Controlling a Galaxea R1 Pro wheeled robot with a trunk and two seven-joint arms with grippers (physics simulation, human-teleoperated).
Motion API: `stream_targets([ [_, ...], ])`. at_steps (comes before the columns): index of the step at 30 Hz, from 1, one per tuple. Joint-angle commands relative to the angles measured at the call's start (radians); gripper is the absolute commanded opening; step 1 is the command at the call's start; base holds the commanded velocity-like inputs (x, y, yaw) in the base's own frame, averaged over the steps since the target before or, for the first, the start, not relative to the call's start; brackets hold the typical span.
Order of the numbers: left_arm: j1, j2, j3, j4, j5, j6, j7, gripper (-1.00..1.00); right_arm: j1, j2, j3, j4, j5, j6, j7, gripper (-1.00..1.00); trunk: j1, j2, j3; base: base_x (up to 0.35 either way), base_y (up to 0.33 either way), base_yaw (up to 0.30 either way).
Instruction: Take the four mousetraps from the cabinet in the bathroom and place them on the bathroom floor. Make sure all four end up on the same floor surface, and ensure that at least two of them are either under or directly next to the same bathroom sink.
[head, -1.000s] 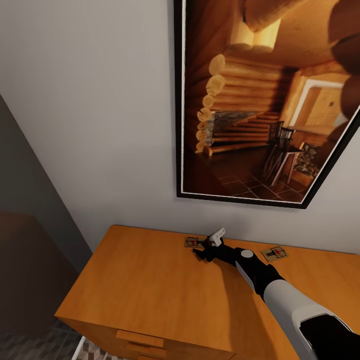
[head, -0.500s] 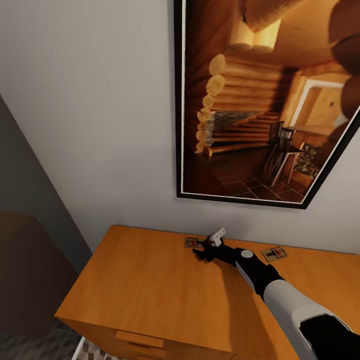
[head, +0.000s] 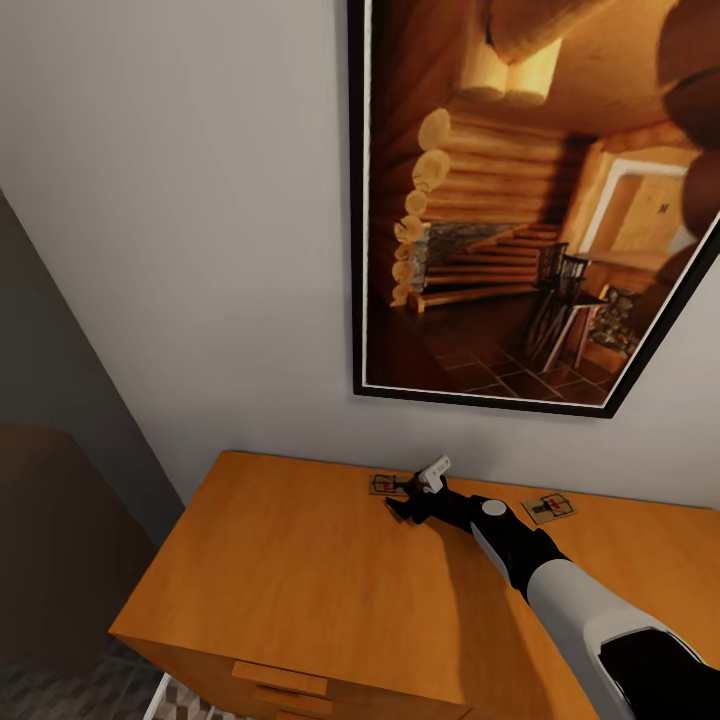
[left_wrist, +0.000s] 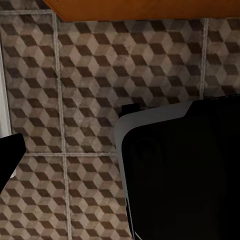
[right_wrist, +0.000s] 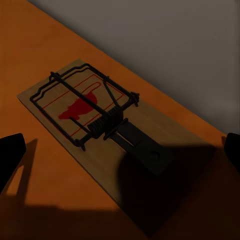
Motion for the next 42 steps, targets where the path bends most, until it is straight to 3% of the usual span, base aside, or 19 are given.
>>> stream_targets([
  [1, -0.002, -0.001, -0.008, 0.004, 0.01, -0.006, -0.004, 1.0, 0.0, -0.001, 0.006, 0.015, 0.016, -0.007, -0.001, 1.0, 0.001, -0.001, -0.002, 0.0, 0.0, 0.0],
  [42, -0.002, -0.001, -0.008, 0.004, 0.01, -0.006, -0.004, 1.0, 0.0, 0.002, 0.007, 0.015, 0.016, -0.009, -0.001, 1.0, 0.001, -0.001, -0.002, 0.0, 0.0, 0.0],
])
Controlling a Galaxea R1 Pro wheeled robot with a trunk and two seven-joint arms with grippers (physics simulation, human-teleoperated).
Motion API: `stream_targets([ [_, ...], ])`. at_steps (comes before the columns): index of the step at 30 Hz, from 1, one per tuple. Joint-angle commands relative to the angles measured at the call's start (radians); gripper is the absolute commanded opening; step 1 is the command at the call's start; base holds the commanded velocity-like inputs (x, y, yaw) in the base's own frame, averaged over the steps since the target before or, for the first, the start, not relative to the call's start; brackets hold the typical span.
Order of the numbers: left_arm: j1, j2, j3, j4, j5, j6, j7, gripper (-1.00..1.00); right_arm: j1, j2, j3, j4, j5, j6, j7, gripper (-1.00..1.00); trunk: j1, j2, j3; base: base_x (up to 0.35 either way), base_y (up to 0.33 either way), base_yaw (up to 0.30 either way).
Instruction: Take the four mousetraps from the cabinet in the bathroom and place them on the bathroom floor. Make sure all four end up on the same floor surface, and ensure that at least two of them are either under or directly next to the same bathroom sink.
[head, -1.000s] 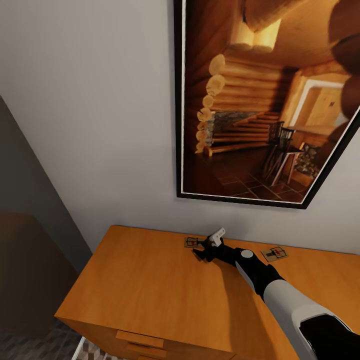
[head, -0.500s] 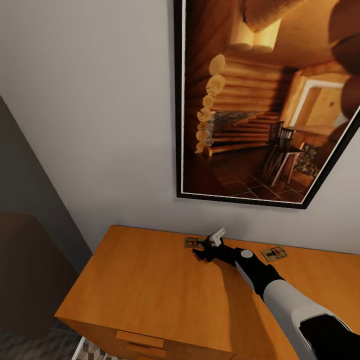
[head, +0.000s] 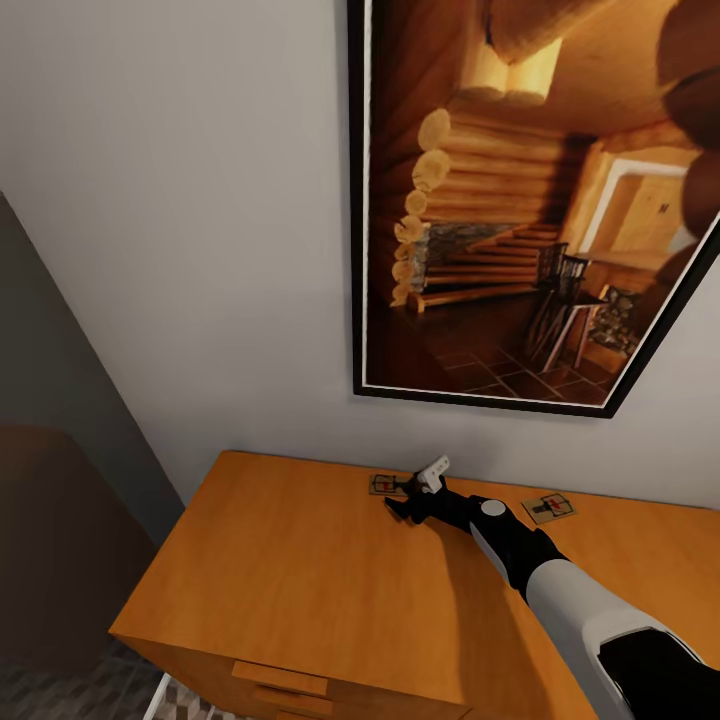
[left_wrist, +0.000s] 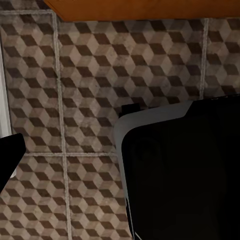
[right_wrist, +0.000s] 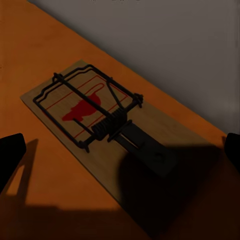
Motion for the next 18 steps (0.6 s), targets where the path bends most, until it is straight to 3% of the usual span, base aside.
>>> stream_targets([
  [1, -0.002, -0.001, -0.008, 0.004, 0.01, -0.006, -0.004, 1.0, 0.0, -0.001, 0.006, 0.014, 0.016, -0.008, -0.001, 1.0, 0.001, -0.001, -0.002, 0.0, 0.0, 0.0],
  [18, -0.002, -0.001, -0.008, 0.004, 0.01, -0.007, -0.004, 1.0, 0.0, -0.002, 0.006, 0.014, 0.016, -0.012, -0.001, 1.0, 0.001, -0.001, -0.002, 0.009, 0.01, 0.0],
])
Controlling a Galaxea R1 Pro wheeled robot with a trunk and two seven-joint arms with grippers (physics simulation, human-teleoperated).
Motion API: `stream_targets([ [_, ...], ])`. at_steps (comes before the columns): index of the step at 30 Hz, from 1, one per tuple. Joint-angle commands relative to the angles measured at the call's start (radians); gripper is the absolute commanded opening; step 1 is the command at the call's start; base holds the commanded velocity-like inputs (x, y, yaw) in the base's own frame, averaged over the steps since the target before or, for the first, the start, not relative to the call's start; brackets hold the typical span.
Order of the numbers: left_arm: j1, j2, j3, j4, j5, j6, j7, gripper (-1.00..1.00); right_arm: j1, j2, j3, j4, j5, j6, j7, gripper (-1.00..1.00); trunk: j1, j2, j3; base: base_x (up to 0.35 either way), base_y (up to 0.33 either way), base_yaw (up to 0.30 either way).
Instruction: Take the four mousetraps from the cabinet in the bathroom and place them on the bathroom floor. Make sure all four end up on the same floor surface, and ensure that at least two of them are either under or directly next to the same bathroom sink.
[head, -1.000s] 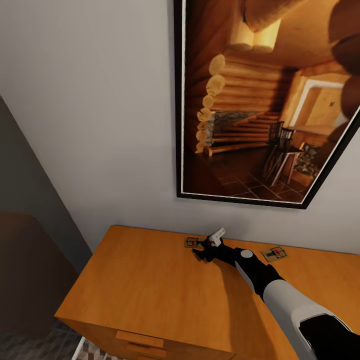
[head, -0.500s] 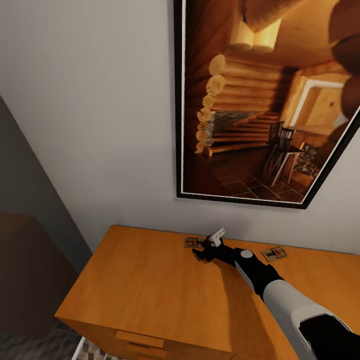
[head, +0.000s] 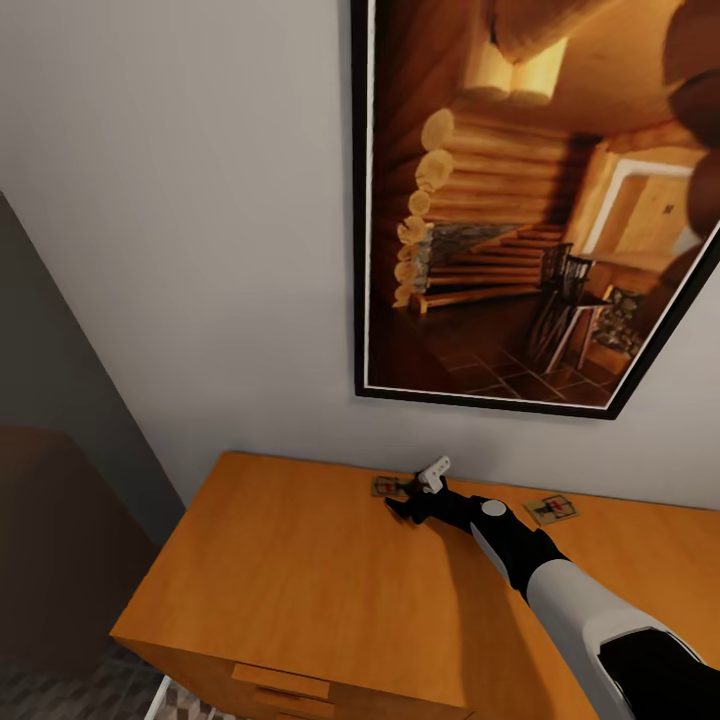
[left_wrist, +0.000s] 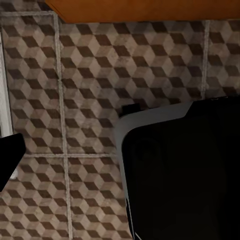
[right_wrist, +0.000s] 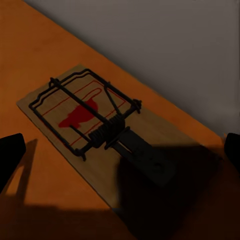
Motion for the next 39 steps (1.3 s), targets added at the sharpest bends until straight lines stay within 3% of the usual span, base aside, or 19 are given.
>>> stream_targets([
  [1, -0.002, 0.0, -0.008, 0.004, 0.009, -0.006, -0.004, 1.0, 0.0, 0.0, 0.008, 0.011, 0.017, -0.008, 0.0, 1.0, 0.001, -0.001, -0.002, 0.106, 0.11, 0.0],
  [39, -0.002, -0.001, -0.008, 0.004, 0.009, -0.005, -0.004, 1.0, 0.0, 0.001, 0.008, 0.012, 0.017, -0.007, 0.0, 1.0, 0.001, -0.001, -0.002, 0.017, 0.016, 0.0],
])
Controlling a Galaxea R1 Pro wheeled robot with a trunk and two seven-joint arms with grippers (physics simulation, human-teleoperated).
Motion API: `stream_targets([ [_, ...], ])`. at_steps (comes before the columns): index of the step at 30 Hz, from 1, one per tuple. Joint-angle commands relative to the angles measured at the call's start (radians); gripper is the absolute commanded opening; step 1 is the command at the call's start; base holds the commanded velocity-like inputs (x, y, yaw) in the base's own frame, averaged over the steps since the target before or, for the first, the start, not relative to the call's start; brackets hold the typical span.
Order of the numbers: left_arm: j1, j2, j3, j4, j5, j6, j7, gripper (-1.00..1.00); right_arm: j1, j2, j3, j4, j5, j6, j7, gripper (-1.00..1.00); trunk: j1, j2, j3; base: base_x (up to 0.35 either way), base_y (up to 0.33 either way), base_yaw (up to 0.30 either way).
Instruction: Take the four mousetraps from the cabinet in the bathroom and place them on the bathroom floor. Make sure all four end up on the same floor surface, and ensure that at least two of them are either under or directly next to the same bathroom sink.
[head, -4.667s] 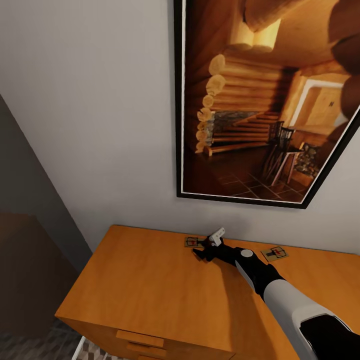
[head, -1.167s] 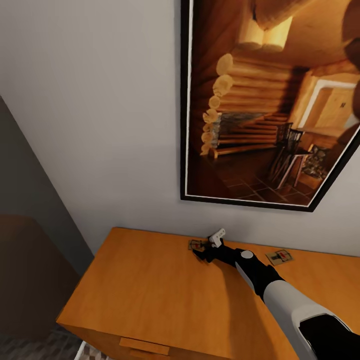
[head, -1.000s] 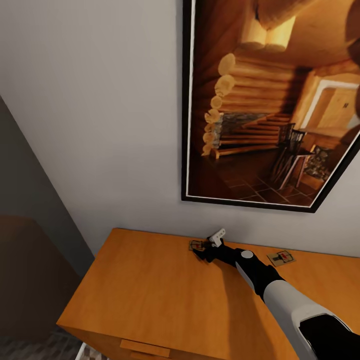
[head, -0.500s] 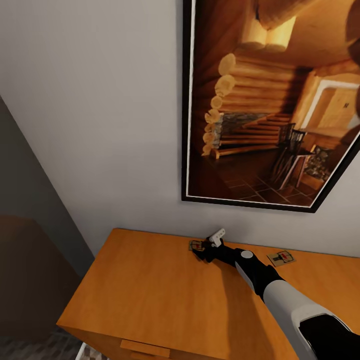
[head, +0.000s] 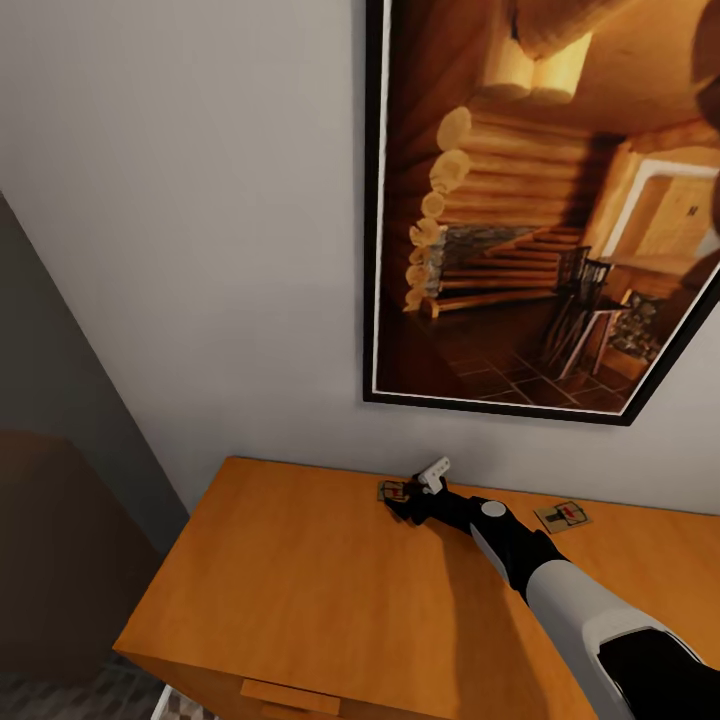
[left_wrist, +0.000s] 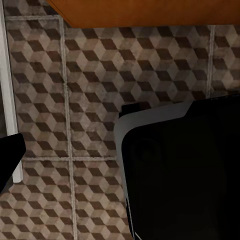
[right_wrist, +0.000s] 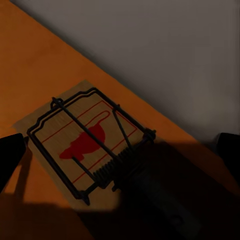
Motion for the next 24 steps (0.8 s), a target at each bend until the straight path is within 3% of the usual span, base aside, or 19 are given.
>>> stream_targets([
  [1, -0.002, -0.001, -0.008, 0.004, 0.01, -0.006, -0.004, 1.0, 0.0, -0.001, 0.009, 0.006, 0.018, -0.009, 0.0, 1.0, 0.001, -0.001, -0.002, 0.0, 0.0, 0.0],
  [4, -0.002, -0.001, -0.008, 0.004, 0.01, -0.006, -0.004, 1.0, 0.0, -0.001, 0.009, 0.006, 0.018, -0.009, 0.0, 1.0, 0.001, -0.001, -0.002, 0.0, 0.0, 0.0],
  [5, -0.002, -0.001, -0.008, 0.004, 0.01, -0.006, -0.004, 1.0, 0.0, -0.001, 0.009, 0.006, 0.018, -0.009, 0.0, -1.0, 0.001, -0.001, -0.002, 0.0, 0.0, 0.0],
  [24, -0.002, -0.001, -0.008, 0.004, 0.01, -0.006, -0.004, 1.0, 0.0, -0.001, 0.009, 0.006, 0.018, -0.01, 0.0, -1.0, 0.001, -0.001, -0.002, 0.0, 0.0, 0.0],
])
